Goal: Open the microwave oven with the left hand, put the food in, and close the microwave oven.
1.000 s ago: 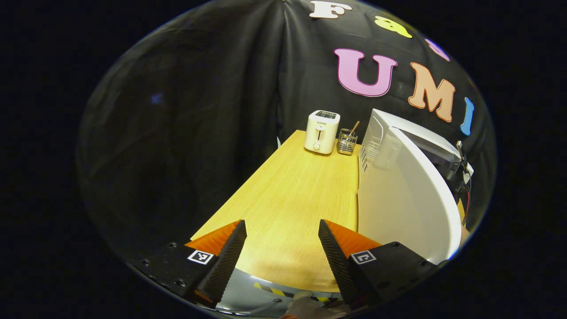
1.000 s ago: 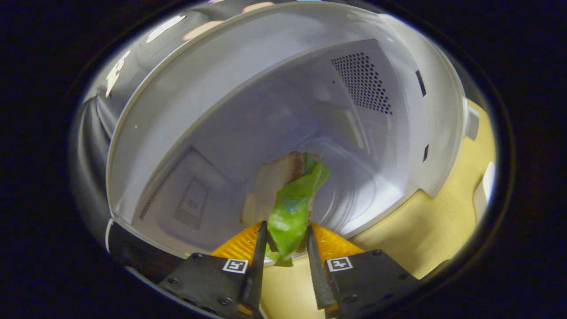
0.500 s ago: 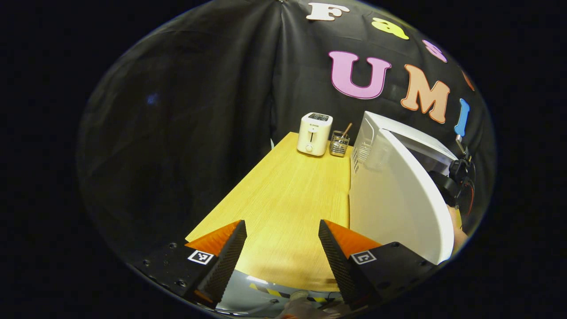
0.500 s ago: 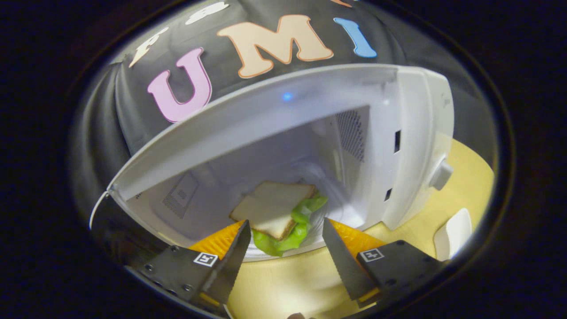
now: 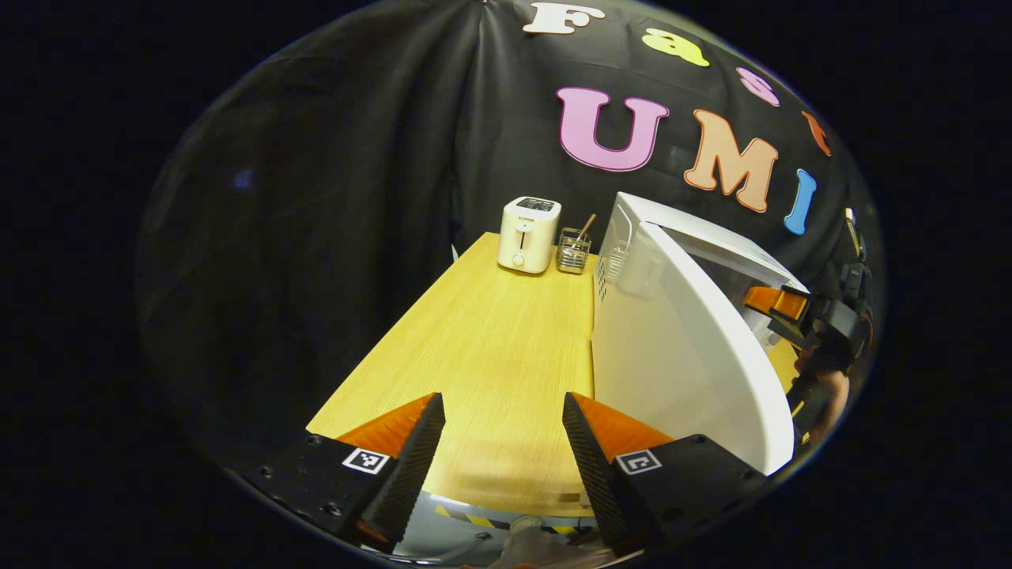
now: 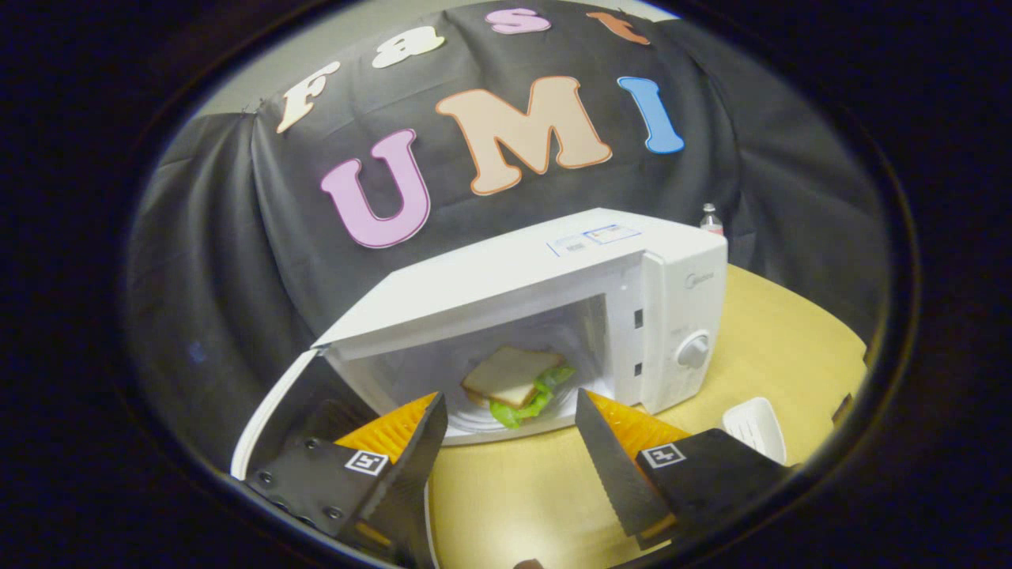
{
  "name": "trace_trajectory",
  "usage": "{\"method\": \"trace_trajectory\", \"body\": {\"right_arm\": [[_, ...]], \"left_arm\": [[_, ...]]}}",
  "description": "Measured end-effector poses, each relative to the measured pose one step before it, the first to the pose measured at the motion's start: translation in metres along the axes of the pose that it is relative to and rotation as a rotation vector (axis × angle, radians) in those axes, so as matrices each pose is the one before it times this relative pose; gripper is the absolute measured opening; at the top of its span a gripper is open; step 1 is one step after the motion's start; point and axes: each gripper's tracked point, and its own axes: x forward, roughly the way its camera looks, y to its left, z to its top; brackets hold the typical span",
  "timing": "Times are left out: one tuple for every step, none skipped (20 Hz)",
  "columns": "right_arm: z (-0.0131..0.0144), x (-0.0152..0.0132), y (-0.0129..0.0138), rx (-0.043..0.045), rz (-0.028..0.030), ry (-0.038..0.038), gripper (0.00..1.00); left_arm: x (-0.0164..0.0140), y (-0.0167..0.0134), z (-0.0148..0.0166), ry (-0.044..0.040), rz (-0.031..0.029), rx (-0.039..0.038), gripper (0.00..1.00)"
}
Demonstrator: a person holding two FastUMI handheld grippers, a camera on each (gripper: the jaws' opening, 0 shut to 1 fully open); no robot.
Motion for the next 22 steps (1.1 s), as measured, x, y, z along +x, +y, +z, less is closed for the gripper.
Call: {"method": "trace_trajectory", "body": {"right_arm": [[0.0018,-0.0144,-0.00365,-0.01566,-0.00166,-0.00058,0.99],[0.0014,-0.01302,-0.00254,-0.01273,0.00222,0.00183,0.91],[-0.00042,-0.01403,-0.00395,-0.00808,-0.0039,0.00489,0.92],[0.00177,-0.01359,-0.00475,-0.00097,-0.00502,-0.00261,0.92],[0.00187,-0.01213,-0.00501,-0.0016,-0.007,-0.00417,0.92],[0.00132,-0.01118,-0.00713,-0.00439,-0.01401,-0.00243,0.91],[0.00022,-0.01045,-0.00838,-0.00407,-0.01662,-0.00319,0.91],[0.00392,-0.01179,-0.01278,-0.00144,-0.01815,-0.00085,0.91],[-0.00049,-0.0075,-0.00939,0.00023,-0.01676,-0.0022,0.91],[0.00218,-0.00723,-0.00782,-0.0027,-0.01452,-0.00553,0.91],[0.00148,-0.00674,-0.0112,-0.00941,-0.01866,-0.00365,0.91],[0.00065,-0.00573,-0.01003,-0.01189,-0.01898,-0.00235,0.91],[0.00045,-0.00519,-0.00983,-0.0081,-0.02039,-0.00333,0.91],[0.00069,-0.00449,-0.00995,-0.00436,-0.02139,-0.005,0.91],[-0.0018,-0.0044,-0.00862,-0.00062,-0.01765,-0.00056,0.92],[-0.00188,-0.00309,-0.00776,-0.00032,-0.01695,-0.00037,0.92],[-0.00145,-0.00418,-0.00846,-0.0032,-0.01831,-0.00054,0.92],[-0.00238,-0.00397,-0.00743,-0.00443,-0.01785,-0.00113,0.92],[-0.00439,-0.00191,-0.00849,-0.00512,-0.01859,0.00247,0.92],[-0.00271,-0.00284,-0.00675,0.00031,-0.01455,0.0057,0.92],[-0.00297,-0.00087,-0.00571,0.00819,-0.01218,0.00627,0.92],[-0.00247,-0.00194,0.00021,0.01134,-0.01075,-0.00129,0.92]], "left_arm": [[0.0007,-0.00264,0.00012,0.0001,-0.01226,-0.00115,0.85],[0.00009,-0.00382,-0.00009,0.00209,-0.01396,0.00048,0.81],[0.0007,-0.0034,0.00024,0.00295,-0.01082,0.00621,0.71],[0.0,-0.00205,-0.00063,0.00284,-0.00912,0.01246,0.66],[0.00043,-0.00196,0.00045,0.00048,-0.00714,0.01516,0.61],[-0.00065,-0.00144,0.00083,-0.00132,-0.00685,0.01523,0.56],[-0.00057,-0.00254,0.00132,-0.00227,-0.00645,0.01154,0.43],[-0.00066,-0.00311,0.00014,-0.00164,-0.00867,0.00558,0.3],[0.00074,-0.00363,-0.00014,0.00206,-0.00791,0.00139,0.26],[0.00085,-0.00333,-0.00178,0.00738,-0.00734,0.00173,0.19],[0.0009,-0.00399,-0.00421,0.01841,-0.00999,0.01287,0.08],[-0.00041,0.00009,-0.00025,0.00391,0.00844,0.01961,0.06],[0.00157,0.00184,0.00194,-0.00613,0.00827,0.01817,0.03],[-0.00118,-0.00187,0.00028,-0.00203,-0.00589,0.01664,0.01],[-0.0008,-0.00276,0.00006,0.00251,-0.00617,0.01262,0.01],[-0.00086,-0.00308,0.00124,-0.00156,-0.0079,0.01083,0.01],[-0.00022,-0.00295,0.00155,-0.00267,-0.00618,0.00479,0.01],[0.00008,-0.0028,0.0018,-0.00261,-0.00669,0.0037,0.01],[0.00011,-0.00246,0.00143,-0.00007,-0.00241,0.00262,0.01],[-0.00037,-0.00195,0.00053,0.00234,-0.00249,0.00271,0.01],[0.00026,-0.0023,0.00116,0.00043,-0.00224,0.00419,0.01],[-0.00146,-0.00173,0.00146,-0.00253,-0.00243,0.00582,0.01]]}}
